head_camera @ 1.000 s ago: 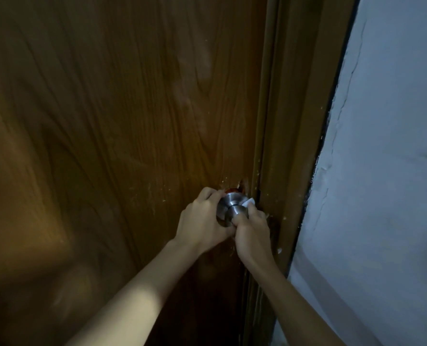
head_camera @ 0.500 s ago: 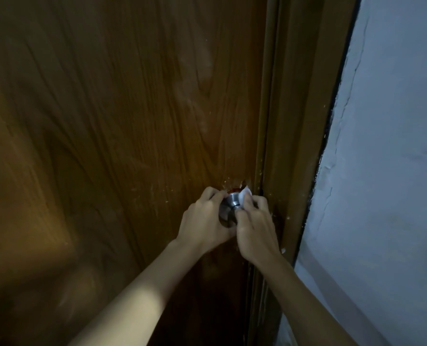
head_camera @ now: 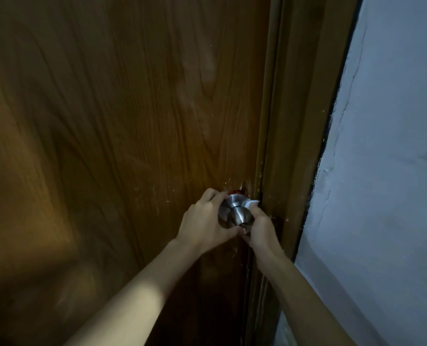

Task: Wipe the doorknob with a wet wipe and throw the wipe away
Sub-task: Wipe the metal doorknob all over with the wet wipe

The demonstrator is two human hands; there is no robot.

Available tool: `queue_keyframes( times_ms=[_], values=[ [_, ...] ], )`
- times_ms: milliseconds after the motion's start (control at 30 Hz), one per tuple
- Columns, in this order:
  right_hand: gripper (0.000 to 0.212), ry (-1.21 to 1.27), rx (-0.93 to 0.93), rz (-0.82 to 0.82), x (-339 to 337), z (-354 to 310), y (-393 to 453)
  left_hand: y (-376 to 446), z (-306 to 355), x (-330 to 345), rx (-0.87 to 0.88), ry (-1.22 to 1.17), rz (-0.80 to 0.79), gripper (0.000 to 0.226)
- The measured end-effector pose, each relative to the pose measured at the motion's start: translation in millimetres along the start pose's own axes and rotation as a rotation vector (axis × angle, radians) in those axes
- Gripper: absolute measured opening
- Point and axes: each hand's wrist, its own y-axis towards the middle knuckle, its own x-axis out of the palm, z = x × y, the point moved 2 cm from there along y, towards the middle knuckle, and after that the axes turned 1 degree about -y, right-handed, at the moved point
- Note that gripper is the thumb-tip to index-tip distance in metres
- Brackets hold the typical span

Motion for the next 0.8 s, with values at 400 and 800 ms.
queue_keyframes(
  times_ms=[400, 800],
  values=[
    [0.064, 0.235, 0.191, -0.072, -11, 1, 2, 0, 0, -1, -0.001, 0.011, -0.016, 0.079],
    [0.084, 0.789, 0.357, -0.198, -6, 10, -7, -1, -3, 1, 0.006, -0.007, 0.004, 0.078]
  ],
)
